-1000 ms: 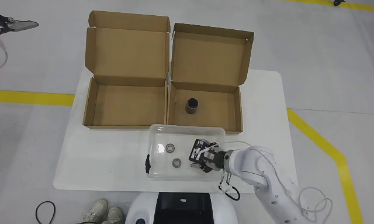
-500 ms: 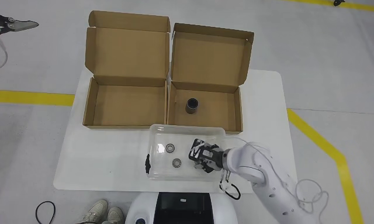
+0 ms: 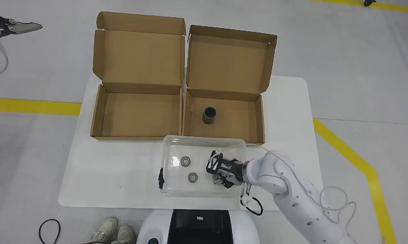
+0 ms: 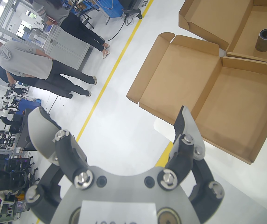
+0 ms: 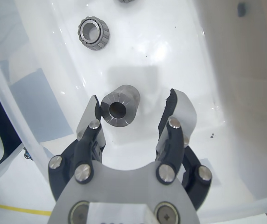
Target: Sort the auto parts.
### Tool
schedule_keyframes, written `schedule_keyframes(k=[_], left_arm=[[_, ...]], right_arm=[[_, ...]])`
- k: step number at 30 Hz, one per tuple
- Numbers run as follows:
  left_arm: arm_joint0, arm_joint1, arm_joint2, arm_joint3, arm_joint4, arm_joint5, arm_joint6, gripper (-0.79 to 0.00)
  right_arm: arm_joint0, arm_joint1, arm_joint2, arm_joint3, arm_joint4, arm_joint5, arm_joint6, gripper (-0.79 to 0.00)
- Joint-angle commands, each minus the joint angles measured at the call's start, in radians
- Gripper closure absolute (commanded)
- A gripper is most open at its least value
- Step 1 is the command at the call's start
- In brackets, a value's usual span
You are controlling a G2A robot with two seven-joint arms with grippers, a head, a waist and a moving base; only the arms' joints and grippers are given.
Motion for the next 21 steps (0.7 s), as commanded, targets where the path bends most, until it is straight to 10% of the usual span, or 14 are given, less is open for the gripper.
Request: schedule_keyframes(k=[1, 7, 10, 21], left_arm=[[0.000, 0.000, 0.000, 0.000, 0.000, 0.000, 0.000, -0.785], [0.000, 0.000, 0.000, 0.000, 0.000, 0.000, 0.000, -0.785], [0.000, 0.000, 0.000, 0.000, 0.000, 0.000, 0.000, -0.785], [0.000, 0.000, 0.000, 0.000, 0.000, 0.000, 0.000, -0.785]], right_arm=[[0.004, 0.001, -0.003, 0.002, 0.004, 0.002, 0.003, -0.419], [0.016, 0.005, -0.015, 0.009, 0.015, 0.010, 0.014, -0.222], [0.021, 0.007, -0.020, 0.010, 0.018, 0.011, 0.017, 0.000], [0.007, 0.021, -0.006, -0.056, 0.032, -0.019, -0.081, 0.000]])
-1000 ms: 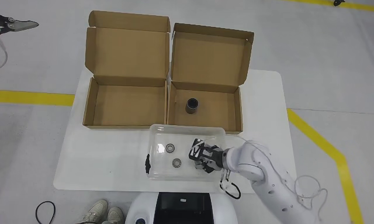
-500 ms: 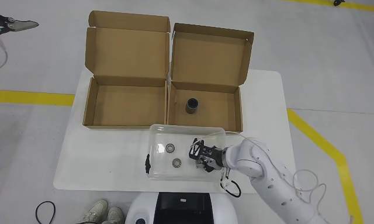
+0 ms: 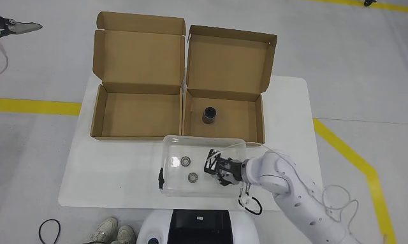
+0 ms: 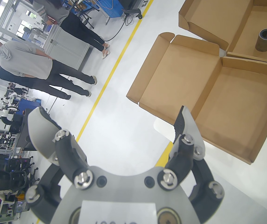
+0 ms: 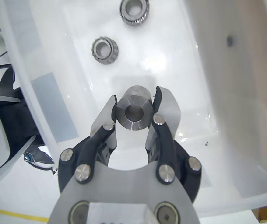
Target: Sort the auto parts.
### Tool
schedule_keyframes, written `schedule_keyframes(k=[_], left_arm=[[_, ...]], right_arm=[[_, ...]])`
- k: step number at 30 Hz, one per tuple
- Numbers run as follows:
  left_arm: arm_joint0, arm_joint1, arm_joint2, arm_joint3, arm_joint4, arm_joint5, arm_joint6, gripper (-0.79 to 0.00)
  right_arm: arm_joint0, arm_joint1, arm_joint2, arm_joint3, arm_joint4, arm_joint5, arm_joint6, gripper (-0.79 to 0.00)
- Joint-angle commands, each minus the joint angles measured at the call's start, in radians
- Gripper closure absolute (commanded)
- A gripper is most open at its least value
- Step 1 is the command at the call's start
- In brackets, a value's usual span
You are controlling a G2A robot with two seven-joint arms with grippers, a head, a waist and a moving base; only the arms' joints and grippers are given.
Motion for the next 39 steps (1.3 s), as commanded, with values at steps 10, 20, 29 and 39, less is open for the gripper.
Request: schedule_keyframes(k=[10, 20, 29, 39], left_arm=[[0.000, 0.000, 0.000, 0.000, 0.000, 0.000, 0.000, -0.785], [0.000, 0.000, 0.000, 0.000, 0.000, 0.000, 0.000, -0.785], [0.000, 0.000, 0.000, 0.000, 0.000, 0.000, 0.000, -0.785], [0.000, 0.000, 0.000, 0.000, 0.000, 0.000, 0.000, -0.785]], right_arm=[[0.009, 0.002, 0.003, -0.066, 0.014, -0.057, -0.246, 0.000], [0.078, -0.004, 0.000, -0.107, 0.038, -0.211, -0.518, 0.000], [0.157, -0.022, 0.006, -0.084, 0.096, -0.250, -0.759, 0.000], [0.272, -0.045, 0.000, -0.119, 0.188, -0.248, -0.877, 0.000]])
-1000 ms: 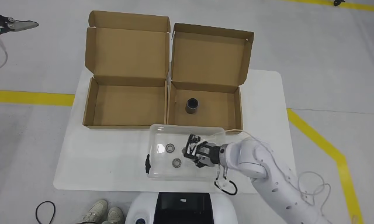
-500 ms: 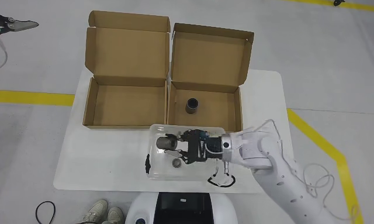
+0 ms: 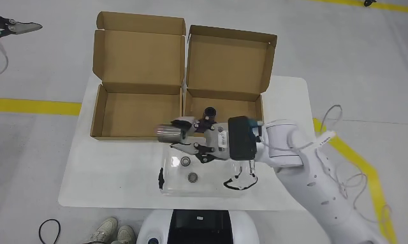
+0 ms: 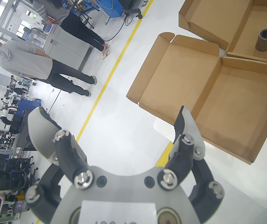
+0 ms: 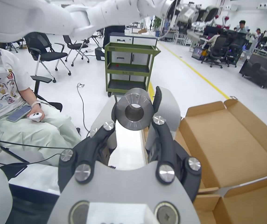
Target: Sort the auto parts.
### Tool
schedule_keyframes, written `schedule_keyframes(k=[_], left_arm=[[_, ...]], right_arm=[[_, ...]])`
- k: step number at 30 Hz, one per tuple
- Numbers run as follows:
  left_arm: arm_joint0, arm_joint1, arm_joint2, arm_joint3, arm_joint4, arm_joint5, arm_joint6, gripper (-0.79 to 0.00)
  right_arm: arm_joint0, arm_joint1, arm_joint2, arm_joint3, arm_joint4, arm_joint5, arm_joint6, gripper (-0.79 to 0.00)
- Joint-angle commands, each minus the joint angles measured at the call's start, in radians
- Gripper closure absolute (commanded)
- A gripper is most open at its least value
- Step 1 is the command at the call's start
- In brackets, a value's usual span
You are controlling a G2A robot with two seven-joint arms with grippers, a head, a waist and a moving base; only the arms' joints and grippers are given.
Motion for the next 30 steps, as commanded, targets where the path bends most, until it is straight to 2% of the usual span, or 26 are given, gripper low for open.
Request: schedule_keyframes(k=[1, 15, 30], left_arm=[[0.000, 0.000, 0.000, 0.000, 0.000, 0.000, 0.000, -0.785], [0.000, 0.000, 0.000, 0.000, 0.000, 0.000, 0.000, -0.785], [0.000, 0.000, 0.000, 0.000, 0.000, 0.000, 0.000, -0.785]], right_arm=[[0.018, -0.003, 0.003, -0.013, 0.010, 0.005, -0.013, 0.000], [0.017, -0.008, 0.065, -0.118, -0.008, 0.087, -0.056, 0.000], [-0.015, -0.009, 0.079, -0.138, -0.053, 0.083, -0.080, 0.000]])
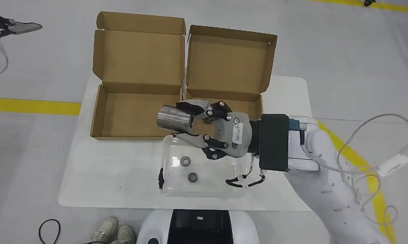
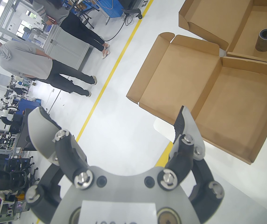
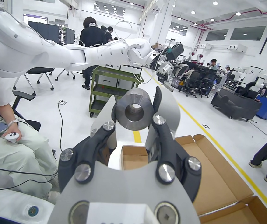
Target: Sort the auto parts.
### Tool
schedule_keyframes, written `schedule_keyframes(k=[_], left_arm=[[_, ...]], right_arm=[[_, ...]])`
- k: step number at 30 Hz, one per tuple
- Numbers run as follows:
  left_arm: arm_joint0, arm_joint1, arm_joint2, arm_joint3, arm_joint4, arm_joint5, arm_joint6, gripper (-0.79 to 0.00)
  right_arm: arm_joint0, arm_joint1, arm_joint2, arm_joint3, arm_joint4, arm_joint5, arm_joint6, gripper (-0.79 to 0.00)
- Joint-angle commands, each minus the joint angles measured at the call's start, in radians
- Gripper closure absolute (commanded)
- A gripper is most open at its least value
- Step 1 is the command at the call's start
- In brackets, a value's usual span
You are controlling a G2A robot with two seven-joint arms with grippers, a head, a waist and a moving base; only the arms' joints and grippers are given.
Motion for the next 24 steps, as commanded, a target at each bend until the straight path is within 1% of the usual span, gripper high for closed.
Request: schedule_keyframes(k=[1, 8, 15, 24], left_arm=[[0.000, 0.000, 0.000, 0.000, 0.000, 0.000, 0.000, -0.785], [0.000, 0.000, 0.000, 0.000, 0.000, 0.000, 0.000, -0.785], [0.000, 0.000, 0.000, 0.000, 0.000, 0.000, 0.000, -0.785], [0.000, 0.000, 0.000, 0.000, 0.000, 0.000, 0.000, -0.785]], right_arm=[[-0.005, 0.000, 0.001, 0.001, -0.003, -0.004, -0.006, 0.000], [-0.037, 0.000, 0.014, 0.007, -0.043, 0.007, -0.032, 0.000], [-0.076, 0.003, 0.018, 0.036, -0.080, 0.018, -0.033, 0.000], [-0.127, 0.005, 0.026, 0.132, -0.100, 0.030, -0.062, 0.000]])
